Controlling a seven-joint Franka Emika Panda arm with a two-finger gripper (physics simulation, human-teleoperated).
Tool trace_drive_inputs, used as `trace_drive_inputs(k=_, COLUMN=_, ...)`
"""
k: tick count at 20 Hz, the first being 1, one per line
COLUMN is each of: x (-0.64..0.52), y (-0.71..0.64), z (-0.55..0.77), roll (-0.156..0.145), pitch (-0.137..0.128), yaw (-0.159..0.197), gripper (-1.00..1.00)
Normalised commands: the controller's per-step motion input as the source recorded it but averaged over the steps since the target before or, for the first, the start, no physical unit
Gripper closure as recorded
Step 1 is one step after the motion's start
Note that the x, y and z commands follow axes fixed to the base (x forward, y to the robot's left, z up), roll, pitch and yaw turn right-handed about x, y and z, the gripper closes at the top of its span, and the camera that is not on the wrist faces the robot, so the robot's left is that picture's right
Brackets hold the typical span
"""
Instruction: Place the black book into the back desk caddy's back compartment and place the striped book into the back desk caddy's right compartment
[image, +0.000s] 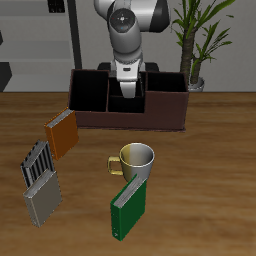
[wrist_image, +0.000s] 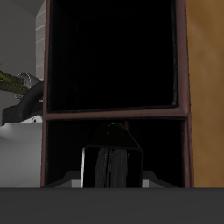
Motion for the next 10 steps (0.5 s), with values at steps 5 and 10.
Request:
trace_drive_inputs(k=5, x=-0.17, y=0.36, z=-0.12, roll=0.072, pitch=0.066, yaw=-0.049, gripper=-1.0)
trace_drive_inputs(k=10, x=-0.17, y=0.31, z=-0.07, roll=0.063, pitch=0.047, yaw=-0.016, gripper=-1.0)
